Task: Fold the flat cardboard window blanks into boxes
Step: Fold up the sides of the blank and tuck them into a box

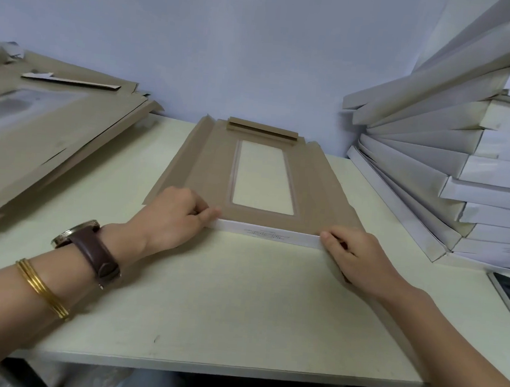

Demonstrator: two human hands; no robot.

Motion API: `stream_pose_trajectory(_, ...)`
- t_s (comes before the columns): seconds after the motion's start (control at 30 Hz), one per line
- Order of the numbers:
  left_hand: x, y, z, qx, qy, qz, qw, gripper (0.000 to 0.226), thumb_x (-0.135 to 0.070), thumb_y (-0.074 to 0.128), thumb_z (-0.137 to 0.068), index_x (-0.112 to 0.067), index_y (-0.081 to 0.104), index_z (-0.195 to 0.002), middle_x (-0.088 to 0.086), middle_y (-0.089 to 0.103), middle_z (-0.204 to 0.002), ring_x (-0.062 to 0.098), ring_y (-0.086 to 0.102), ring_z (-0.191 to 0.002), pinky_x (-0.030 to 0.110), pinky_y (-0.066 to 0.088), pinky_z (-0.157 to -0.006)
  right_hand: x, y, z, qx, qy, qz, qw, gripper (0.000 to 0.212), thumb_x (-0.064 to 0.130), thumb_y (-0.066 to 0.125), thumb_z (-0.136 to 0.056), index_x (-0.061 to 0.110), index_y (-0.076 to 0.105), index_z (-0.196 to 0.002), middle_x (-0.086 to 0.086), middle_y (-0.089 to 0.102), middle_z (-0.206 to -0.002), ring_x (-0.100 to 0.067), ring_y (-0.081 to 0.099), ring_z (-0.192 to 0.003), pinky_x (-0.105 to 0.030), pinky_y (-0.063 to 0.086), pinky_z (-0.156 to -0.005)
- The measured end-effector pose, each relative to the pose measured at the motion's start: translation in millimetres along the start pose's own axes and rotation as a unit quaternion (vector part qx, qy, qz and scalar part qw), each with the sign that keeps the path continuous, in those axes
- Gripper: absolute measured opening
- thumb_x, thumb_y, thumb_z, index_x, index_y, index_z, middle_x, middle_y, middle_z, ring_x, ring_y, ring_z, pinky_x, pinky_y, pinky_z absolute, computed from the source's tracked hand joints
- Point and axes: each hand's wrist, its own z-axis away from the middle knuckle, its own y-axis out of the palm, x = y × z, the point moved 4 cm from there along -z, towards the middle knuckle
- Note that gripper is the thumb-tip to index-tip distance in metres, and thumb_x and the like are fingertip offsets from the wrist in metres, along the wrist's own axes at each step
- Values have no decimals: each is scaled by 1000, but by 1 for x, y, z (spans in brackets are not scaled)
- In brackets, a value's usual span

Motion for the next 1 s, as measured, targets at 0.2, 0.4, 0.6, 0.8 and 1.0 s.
stream_pose_trajectory(0.2, -6, -1, -2, 35, -7, 14, 999, 14, -29, 65, -86, -36, 64, -97, -14, 64, -91, -4, 57, -65, 8, 38, -52, 4, -2, -3, 53, -6, 2, 999, 20, 12, 46, -94, -4, 57, -98, -19, 56, -87, -27, 50, -87, -38, 40, -75)
stream_pose_trajectory(0.4, -8, 2, 5, 49, 19, -13, 999, 38, -25, 72, -78, -31, 62, -114, -20, 56, -97, 0, 52, -86, 5, 33, -61, -3, 3, 2, 55, -2, 17, 998, 22, 14, 59, -81, 26, 62, -99, 6, 56, -88, -12, 47, -91, -27, 41, -71)
stream_pose_trajectory(0.6, -14, -2, 15, 2, 76, -36, 996, 24, -15, 72, -77, -31, 64, -92, -21, 60, -84, 0, 53, -78, 7, 34, -61, 0, -6, 12, 0, -35, -14, 999, 20, 5, 68, -76, 22, 59, -81, 9, 58, -80, -12, 54, -81, -32, 48, -69)
stream_pose_trajectory(0.8, -21, -7, 28, -13, 129, -33, 991, 21, -47, 71, -72, -28, 64, -70, -12, 60, -65, 8, 55, -65, 20, 40, -56, -2, -11, 22, 16, -54, -69, 996, 29, 35, 63, -89, 23, 56, -64, 8, 51, -68, -10, 48, -69, -21, 36, -63)
stream_pose_trajectory(1.0, -21, -2, 26, 38, 95, -17, 995, 40, -42, 60, -91, -30, 59, -53, -10, 62, -66, 7, 56, -63, 20, 42, -59, -3, -6, 19, 21, -38, -39, 998, 28, 17, 65, -91, 13, 68, -64, -3, 62, -75, -18, 59, -76, -37, 48, -74)
